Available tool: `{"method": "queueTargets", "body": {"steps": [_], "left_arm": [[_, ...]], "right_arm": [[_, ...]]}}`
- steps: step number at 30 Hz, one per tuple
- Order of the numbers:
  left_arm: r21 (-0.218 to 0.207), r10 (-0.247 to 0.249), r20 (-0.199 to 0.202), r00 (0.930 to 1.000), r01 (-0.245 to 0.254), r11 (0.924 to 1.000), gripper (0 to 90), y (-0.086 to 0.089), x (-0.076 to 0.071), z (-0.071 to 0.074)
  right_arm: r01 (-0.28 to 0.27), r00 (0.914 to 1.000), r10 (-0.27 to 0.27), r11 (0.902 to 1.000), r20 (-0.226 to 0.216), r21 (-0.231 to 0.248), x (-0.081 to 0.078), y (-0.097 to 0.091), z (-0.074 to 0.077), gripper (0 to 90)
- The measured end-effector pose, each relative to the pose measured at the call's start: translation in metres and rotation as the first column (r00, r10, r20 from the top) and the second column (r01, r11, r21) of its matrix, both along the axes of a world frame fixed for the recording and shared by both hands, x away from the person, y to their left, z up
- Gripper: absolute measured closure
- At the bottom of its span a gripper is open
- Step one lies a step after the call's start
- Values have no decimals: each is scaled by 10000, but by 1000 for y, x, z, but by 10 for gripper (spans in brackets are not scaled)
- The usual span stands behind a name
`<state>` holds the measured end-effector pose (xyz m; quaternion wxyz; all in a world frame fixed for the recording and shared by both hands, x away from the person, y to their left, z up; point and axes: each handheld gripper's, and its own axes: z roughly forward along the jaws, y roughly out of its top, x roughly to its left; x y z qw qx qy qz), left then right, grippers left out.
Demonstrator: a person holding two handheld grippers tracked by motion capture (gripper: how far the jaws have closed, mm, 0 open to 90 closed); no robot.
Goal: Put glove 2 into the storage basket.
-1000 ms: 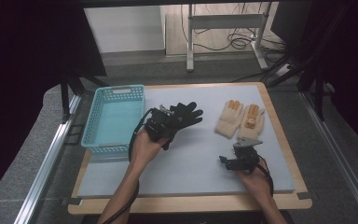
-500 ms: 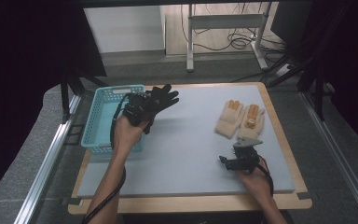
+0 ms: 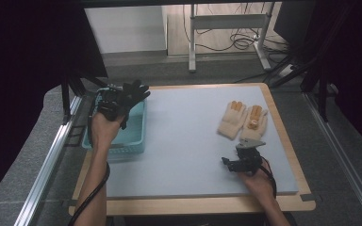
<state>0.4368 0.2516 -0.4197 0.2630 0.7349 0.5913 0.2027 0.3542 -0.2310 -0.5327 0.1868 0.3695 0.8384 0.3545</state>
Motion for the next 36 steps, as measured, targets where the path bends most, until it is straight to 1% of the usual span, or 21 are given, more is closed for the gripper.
{"method": "queueTargets", "body": {"steps": [3,7,9,14,17,19,21,23,26,29,30,31,32,34,36], "left_arm": [[44,383,-180,9991,-383,9993,636,14,3,-4],[96,757,-552,9956,-753,9971,634,28,7,-13],[160,927,-766,9927,-917,9957,633,32,9,-19],[304,1336,-1327,9821,-1307,9910,628,41,16,-38],[421,1575,-1724,9724,-1524,9874,625,46,21,-49],[449,1786,-1992,9635,-1730,9839,623,49,25,-55],[563,1991,-2258,9536,-1913,9799,619,52,29,-59],[666,2213,-2549,9413,-2113,9752,614,55,32,-64],[769,2429,-2930,9247,-2305,9700,602,58,37,-71],[661,2489,-3166,9153,-2405,9684,579,61,40,-76],[722,2454,-3216,9145,-2347,9694,565,60,40,-77],[760,2384,-3250,9151,-2260,9711,548,59,41,-78],[717,2282,-3322,9152,-2167,9736,511,57,41,-78],[625,2047,-3424,9170,-1952,9788,399,53,42,-77],[715,1925,-3430,9194,-1788,9813,301,50,42,-75]], "right_arm": [[-3,10000,3,10000,3,16,0,0,0,224],[-1,10000,1,10000,-2,2,0,0,0,224],[0,10000,0,10000,1,24,0,0,0,224],[2,10000,-2,10000,-3,13,0,0,0,224],[3,10000,-3,10000,-2,16,0,0,0,224],[1,10000,-1,10000,0,33,0,0,0,224],[0,10000,0,10000,0,31,0,0,0,224],[3,10000,-3,10000,-1,33,0,0,0,224],[-1,10000,1,10000,2,34,0,0,0,224],[-1,10000,1,10000,1,37,0,0,0,224],[-2,10000,2,10000,-1,38,0,0,0,224],[-2,10000,2,10000,-1,38,0,0,0,224],[-4,10000,4,10000,1,36,0,0,0,224],[-4,10000,4,10000,0,39,0,0,0,223],[-4,10000,4,10000,1,39,0,0,0,224]]}}
